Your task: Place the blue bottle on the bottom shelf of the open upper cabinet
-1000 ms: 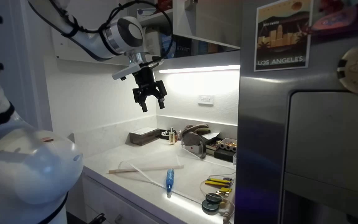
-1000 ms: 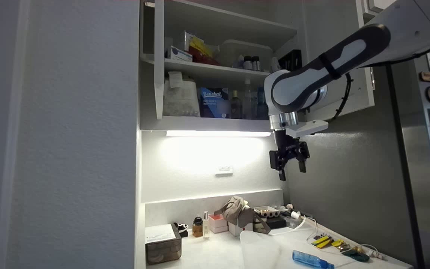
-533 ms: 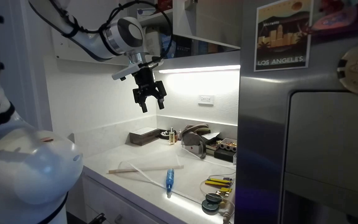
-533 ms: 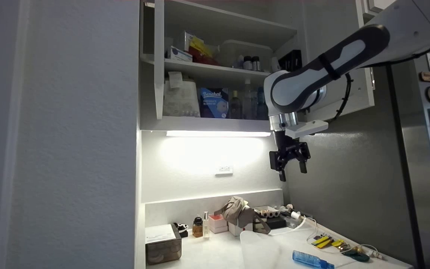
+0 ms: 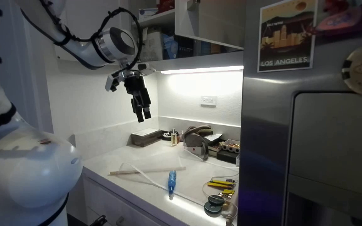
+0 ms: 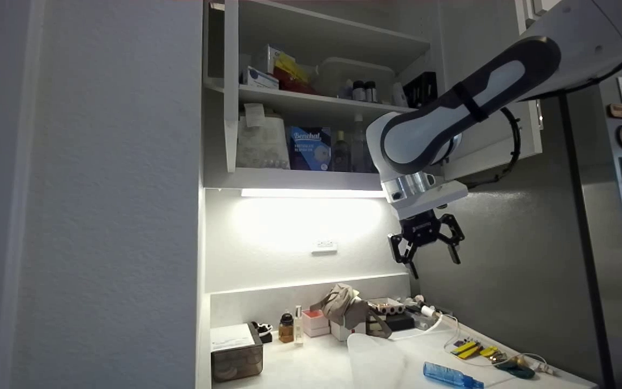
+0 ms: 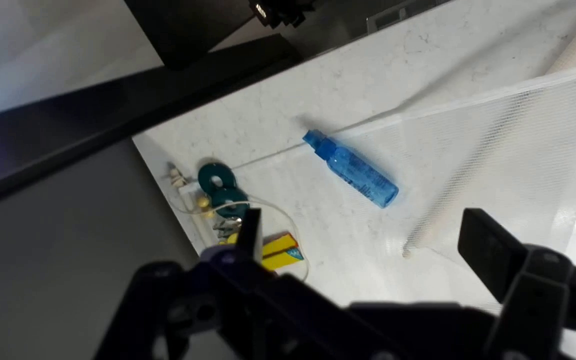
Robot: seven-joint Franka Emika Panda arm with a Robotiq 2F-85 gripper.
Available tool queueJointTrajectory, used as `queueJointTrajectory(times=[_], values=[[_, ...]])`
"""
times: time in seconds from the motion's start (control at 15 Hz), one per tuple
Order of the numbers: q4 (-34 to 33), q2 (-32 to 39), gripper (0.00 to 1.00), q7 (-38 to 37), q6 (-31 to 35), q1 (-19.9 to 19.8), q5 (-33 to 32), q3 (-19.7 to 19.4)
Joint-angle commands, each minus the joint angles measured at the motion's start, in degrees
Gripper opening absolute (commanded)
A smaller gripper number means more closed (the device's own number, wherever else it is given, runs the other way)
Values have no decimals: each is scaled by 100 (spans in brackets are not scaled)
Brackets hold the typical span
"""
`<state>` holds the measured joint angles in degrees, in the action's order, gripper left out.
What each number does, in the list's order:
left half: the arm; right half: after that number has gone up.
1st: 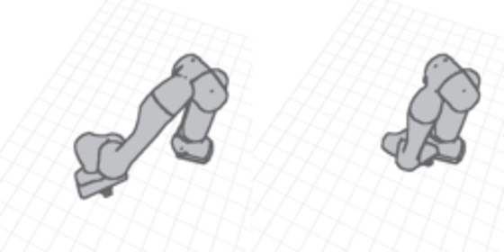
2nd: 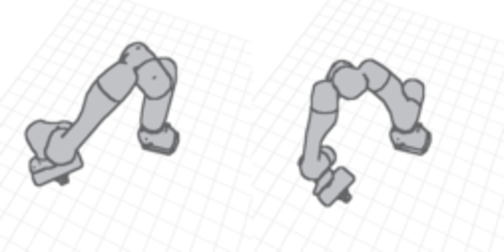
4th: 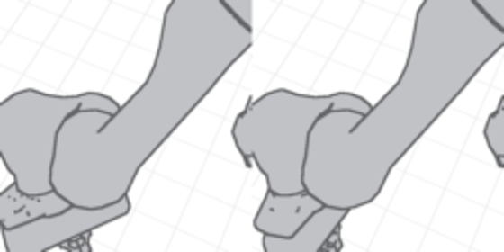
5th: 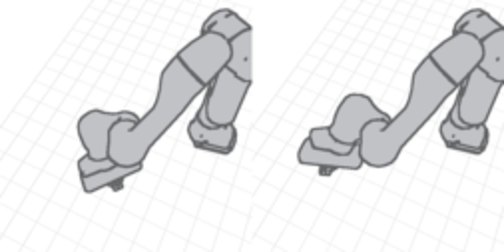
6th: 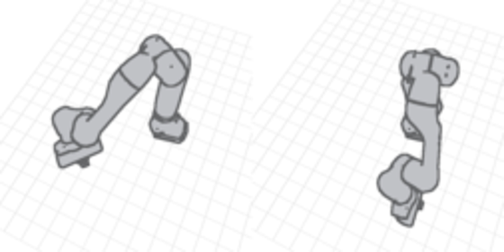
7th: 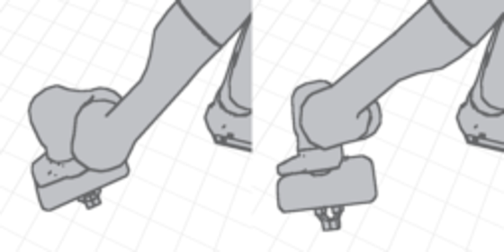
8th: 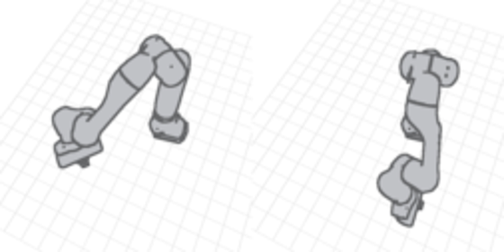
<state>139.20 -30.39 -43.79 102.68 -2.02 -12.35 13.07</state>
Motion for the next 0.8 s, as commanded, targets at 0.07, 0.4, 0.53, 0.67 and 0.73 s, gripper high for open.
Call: queueJointTrajectory(times=[0.07,0.4,0.53,0.67,0.73], values=[[562,-299,100,-1245,-205,-93,128,-45],[1344,-674,100,-2272,-219,-263,252,-386],[1576,-743,100,-2647,-167,-383,300,-521],[1686,-747,100,-3053,-136,-515,379,-596],[1696,-723,100,-3250,-123,-582,432,-628]])
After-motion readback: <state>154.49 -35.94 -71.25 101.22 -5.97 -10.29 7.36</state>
